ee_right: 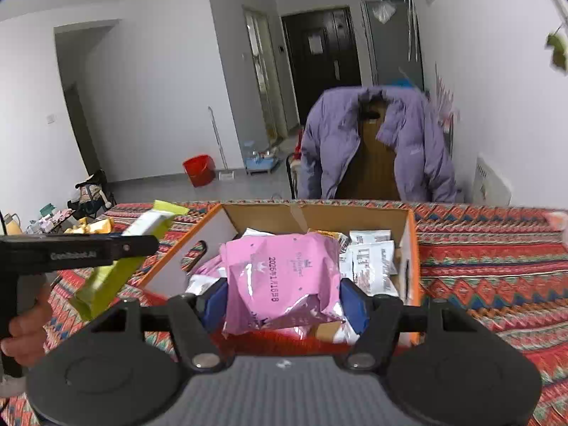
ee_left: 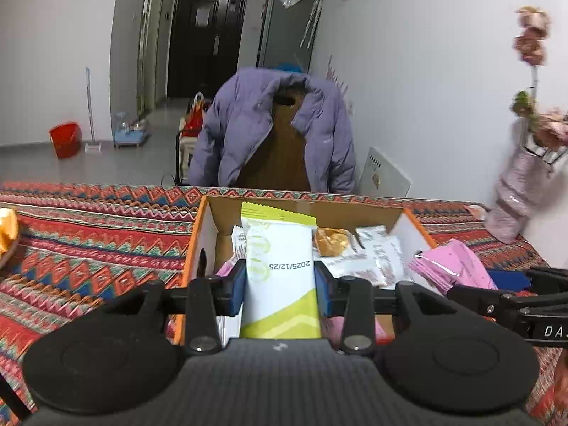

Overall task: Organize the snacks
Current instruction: 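Lift both packets and carry both tools over the box, then open both tools to drop the yellow-green and pink packets into the box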

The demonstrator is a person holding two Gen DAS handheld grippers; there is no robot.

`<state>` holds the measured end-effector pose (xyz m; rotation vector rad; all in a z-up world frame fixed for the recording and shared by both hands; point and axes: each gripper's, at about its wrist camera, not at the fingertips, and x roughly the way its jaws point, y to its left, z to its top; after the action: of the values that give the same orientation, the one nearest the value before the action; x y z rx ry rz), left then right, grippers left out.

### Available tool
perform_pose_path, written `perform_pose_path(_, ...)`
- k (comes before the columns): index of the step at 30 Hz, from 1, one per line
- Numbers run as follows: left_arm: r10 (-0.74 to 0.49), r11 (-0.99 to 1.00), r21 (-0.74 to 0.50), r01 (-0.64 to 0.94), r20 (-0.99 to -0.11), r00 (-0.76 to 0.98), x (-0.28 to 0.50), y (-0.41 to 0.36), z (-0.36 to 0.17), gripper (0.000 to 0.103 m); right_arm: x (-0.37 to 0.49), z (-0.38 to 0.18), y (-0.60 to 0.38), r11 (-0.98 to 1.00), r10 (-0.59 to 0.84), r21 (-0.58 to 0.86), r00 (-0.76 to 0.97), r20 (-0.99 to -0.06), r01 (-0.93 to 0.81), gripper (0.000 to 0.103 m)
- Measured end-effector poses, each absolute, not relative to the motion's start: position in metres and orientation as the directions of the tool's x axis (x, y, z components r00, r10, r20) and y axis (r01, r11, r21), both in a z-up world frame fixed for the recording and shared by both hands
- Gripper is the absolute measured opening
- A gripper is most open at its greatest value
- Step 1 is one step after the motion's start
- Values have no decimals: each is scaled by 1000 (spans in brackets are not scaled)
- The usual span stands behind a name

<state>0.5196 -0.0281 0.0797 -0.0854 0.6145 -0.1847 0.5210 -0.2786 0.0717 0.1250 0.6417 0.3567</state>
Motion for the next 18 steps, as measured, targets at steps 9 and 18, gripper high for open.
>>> perform_pose_path(9,-164,986,-133,101,-648,744,631,-21,40,40,658,33,-240,907,415,350,630,-656,-234,66)
perform_pose_path(18,-172,984,-148,97,-673,719,668,-10,29,72,733,0,-219,889,403,451,602,-690,-78,80)
